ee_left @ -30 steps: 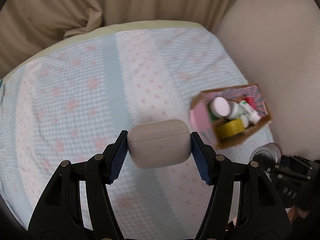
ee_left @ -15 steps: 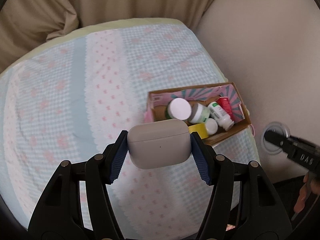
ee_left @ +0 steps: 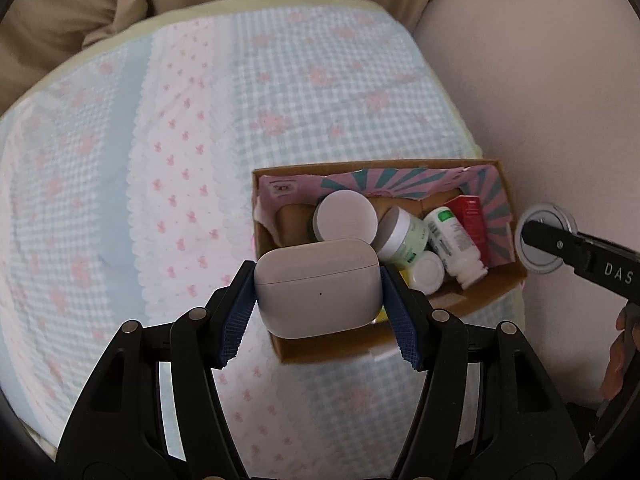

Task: Organize rigid objects

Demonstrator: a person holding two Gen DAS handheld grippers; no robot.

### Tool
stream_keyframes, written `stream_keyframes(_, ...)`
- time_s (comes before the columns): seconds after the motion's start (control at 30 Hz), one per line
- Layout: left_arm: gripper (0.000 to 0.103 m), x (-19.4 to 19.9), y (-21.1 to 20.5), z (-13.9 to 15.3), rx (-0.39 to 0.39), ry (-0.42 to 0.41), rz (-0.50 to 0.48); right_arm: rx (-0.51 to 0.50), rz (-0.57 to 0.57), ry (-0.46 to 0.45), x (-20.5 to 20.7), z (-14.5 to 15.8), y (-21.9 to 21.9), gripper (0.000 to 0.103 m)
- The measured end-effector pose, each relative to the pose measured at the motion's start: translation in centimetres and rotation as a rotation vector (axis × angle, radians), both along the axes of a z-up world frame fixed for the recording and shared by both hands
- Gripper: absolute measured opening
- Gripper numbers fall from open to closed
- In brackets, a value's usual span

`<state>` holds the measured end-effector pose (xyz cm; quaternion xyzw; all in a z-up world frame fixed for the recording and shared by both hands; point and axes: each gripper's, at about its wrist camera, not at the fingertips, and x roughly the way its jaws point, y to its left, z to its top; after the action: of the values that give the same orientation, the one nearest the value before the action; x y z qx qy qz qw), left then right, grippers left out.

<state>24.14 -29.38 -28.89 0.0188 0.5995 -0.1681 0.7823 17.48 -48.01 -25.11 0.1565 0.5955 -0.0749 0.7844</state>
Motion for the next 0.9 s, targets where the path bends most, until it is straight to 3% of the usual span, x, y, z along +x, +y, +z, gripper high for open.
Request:
stream_keyframes(0.4, 0.059, 3.3, -4.2, -7.5, 0.106, 0.103, -0.065, 0.061, 0.088, 0.113, 6.8, -7.8, -1.6, 0.038)
stream_keyframes(0.6, 0.059, 3.6, -4.8, -8.7, 0.127, 0.115, -0.107, 0.087, 0.083, 0.144, 8.0, -10.4, -2.3, 0.038)
stream_keyframes(0.63, 0.065, 3.5, -4.8, -8.7, 0.123, 0.121, -0.118, 0.098, 0.080, 0.149, 8.1, -10.7, -2.5, 0.038)
stream_keyframes(0.67, 0.087, 3.6, -4.9, -8.6, 0.110, 0.126, -0.126, 0.113, 0.077, 0.145, 8.2, -10.9, -2.6, 0.040)
stream_keyframes(0.7, 0.101, 3.6, -4.9, -8.4, 0.101, 0.126, -0.129, 0.118, 0.071, 0.141, 8.3, -11.0, -2.7, 0.042)
stream_keyframes(0.77, 0.103, 3.5, -4.6, -7.6, 0.084, 0.111, -0.130, 0.131, 0.053, 0.123, 8.2, -10.9, -3.0, 0.063)
stream_keyframes(0.8, 0.103, 3.4, -4.4, -7.3, 0.079, 0.107, -0.132, 0.139, 0.045, 0.117, 7.9, -10.7, -3.3, 0.093)
stream_keyframes(0.83, 0.103, 3.2, -4.1, -7.0, 0.079, 0.107, -0.136, 0.138, 0.043, 0.114, 7.8, -10.5, -3.4, 0.103)
stream_keyframes(0.9, 0.103, 2.8, -3.6, -6.7, 0.078, 0.106, -0.139, 0.112, 0.027, 0.099, 7.2, -9.8, -3.8, 0.103)
